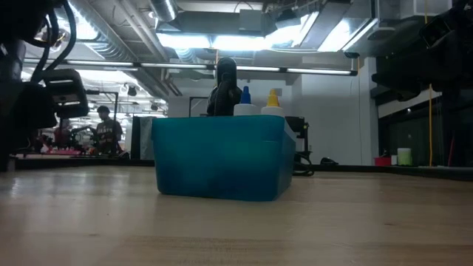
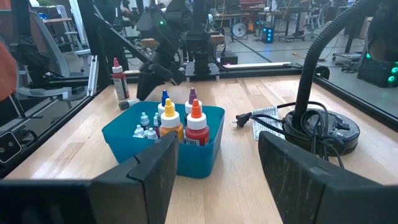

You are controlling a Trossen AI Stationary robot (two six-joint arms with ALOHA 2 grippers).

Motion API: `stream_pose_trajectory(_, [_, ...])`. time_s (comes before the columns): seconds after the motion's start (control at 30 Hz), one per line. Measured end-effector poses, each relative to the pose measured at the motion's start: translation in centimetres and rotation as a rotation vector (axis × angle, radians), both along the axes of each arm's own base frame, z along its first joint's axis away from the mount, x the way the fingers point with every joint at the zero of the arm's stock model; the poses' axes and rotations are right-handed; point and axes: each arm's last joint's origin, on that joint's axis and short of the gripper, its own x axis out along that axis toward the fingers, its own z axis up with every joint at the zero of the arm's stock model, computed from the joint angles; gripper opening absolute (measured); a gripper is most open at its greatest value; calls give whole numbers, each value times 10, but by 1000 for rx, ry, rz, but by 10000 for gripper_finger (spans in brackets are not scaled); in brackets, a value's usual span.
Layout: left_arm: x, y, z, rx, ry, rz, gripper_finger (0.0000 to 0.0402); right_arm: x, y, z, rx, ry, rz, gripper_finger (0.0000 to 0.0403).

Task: Pick & Place food coloring
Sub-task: Put the green small food coloring bottle into the bin

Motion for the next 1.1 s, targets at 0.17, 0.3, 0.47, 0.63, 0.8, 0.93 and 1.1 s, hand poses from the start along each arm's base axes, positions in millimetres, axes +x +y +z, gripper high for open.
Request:
stream_pose_trajectory(0.17, [-2,-3,-1,19,-11,-7,242,0,0,0,0,0,0,223])
stream_pose_trajectory(0.3, [-4,-7,0,13,-20,9,242,0,0,0,0,0,0,223])
stream_pose_trajectory(0.47, [-7,-12,0,-44,28,-4,242,0,0,0,0,0,0,223])
stream_pose_trajectory(0.63, [-8,-14,0,-5,2,26,242,0,0,0,0,0,0,223])
stream_pose_trajectory(0.8, [-8,-13,-5,15,15,35,242,0,0,0,0,0,0,223])
stream_pose_trajectory(0.93, [-4,-16,-7,-8,48,19,242,0,0,0,0,0,0,223])
stream_pose_trajectory(1.1, [0,-15,-6,-7,51,31,242,0,0,0,0,0,0,223])
